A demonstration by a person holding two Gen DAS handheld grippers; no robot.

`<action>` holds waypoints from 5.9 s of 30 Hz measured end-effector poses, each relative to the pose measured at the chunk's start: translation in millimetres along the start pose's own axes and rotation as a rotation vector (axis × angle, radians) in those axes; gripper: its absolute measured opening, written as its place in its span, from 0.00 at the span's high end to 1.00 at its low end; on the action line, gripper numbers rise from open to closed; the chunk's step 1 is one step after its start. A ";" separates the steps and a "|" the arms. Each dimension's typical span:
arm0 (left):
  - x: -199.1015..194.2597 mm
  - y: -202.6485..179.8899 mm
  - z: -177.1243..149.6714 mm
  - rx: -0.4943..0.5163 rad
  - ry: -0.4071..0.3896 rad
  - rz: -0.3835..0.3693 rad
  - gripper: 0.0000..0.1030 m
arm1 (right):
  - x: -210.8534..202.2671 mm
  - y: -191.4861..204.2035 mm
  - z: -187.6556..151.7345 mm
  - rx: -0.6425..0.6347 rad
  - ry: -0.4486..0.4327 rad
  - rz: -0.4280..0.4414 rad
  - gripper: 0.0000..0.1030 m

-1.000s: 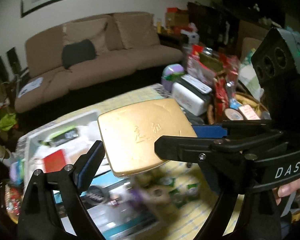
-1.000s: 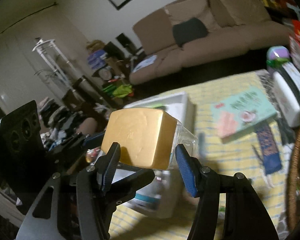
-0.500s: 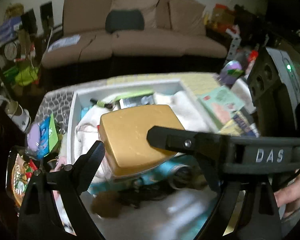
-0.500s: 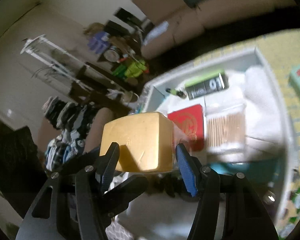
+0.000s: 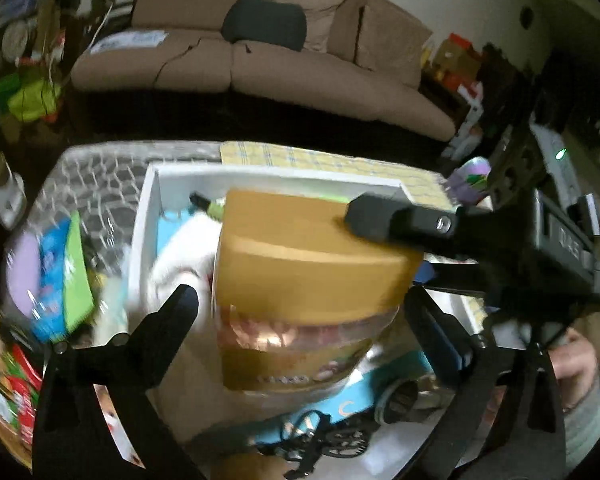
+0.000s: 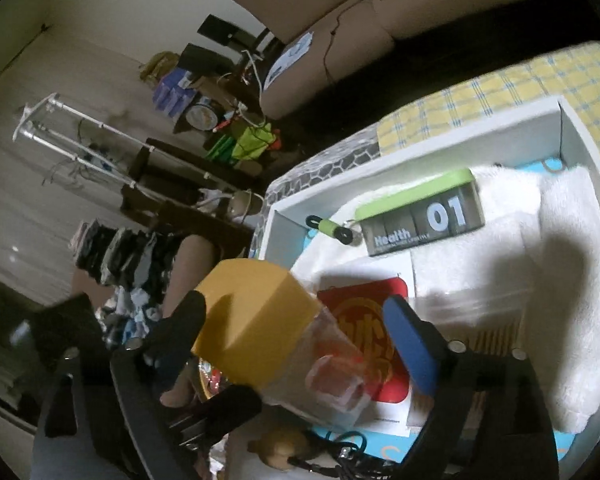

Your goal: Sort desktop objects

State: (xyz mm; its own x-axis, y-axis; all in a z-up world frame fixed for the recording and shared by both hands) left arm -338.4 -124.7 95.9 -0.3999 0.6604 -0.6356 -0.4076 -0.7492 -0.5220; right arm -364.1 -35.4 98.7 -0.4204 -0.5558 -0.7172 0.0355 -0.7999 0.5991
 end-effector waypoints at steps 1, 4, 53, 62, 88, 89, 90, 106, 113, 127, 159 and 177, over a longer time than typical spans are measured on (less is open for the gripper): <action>-3.5 2.7 -1.3 -0.013 -0.018 -0.008 0.00 | -1.8 -4.0 -0.8 0.012 -0.010 0.001 0.09; -14.9 10.2 3.6 -0.056 -0.098 -0.036 0.01 | 0.9 -14.1 8.4 0.021 -0.071 -0.058 0.15; -66.4 -84.3 -111.8 -0.051 0.044 0.089 0.00 | -138.4 -50.4 -121.8 -0.337 -0.014 -0.327 0.16; -80.2 -121.0 -142.6 -0.044 0.025 0.190 0.00 | -167.7 -46.3 -182.5 -0.430 -0.051 -0.382 0.05; 1.6 -304.1 -238.4 0.211 0.097 0.085 0.00 | -326.9 -200.6 -228.2 -0.278 -0.181 -0.439 0.00; 10.8 -310.4 -240.4 0.223 0.104 0.083 0.00 | -329.6 -210.6 -228.1 -0.264 -0.183 -0.440 0.00; 18.0 -315.0 -242.8 0.233 0.110 0.080 0.00 | -331.5 -220.6 -228.8 -0.252 -0.183 -0.444 0.00; 147.5 -294.3 -278.2 0.246 0.140 0.211 0.02 | -286.7 -326.9 -221.5 -0.147 -0.208 -0.563 0.29; 177.4 -271.5 -270.9 0.205 0.145 0.266 0.01 | -263.2 -334.0 -214.3 -0.247 -0.188 -0.604 0.44; 185.4 -278.8 -277.3 0.187 0.093 0.233 0.30 | -233.2 -340.0 -209.9 -0.327 -0.146 -0.628 0.55; 276.5 -302.8 -194.4 0.274 0.241 -0.023 0.80 | -269.8 -348.8 -217.6 -0.183 -0.144 -0.513 0.79; 102.6 -324.3 -166.6 0.181 0.057 -0.221 0.81 | -297.3 -260.3 -204.6 -0.307 -0.268 -0.465 0.79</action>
State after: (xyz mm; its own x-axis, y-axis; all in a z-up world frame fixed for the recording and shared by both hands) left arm -110.5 177.6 105.2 -0.2403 0.7986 -0.5519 -0.6217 -0.5633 -0.5443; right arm -62.8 291.7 83.2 -0.6662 -0.0888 -0.7405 0.0362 -0.9956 0.0869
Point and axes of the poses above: each gripper's, at about its wrist camera, not at the fingertips, and x roughly the way its jaws point, y to its left, z to its top, the point moved 7 cm from there along x, roughly the way its jaws point, and after that the axes turned 14 degrees about -z, right-handed, at the moved point
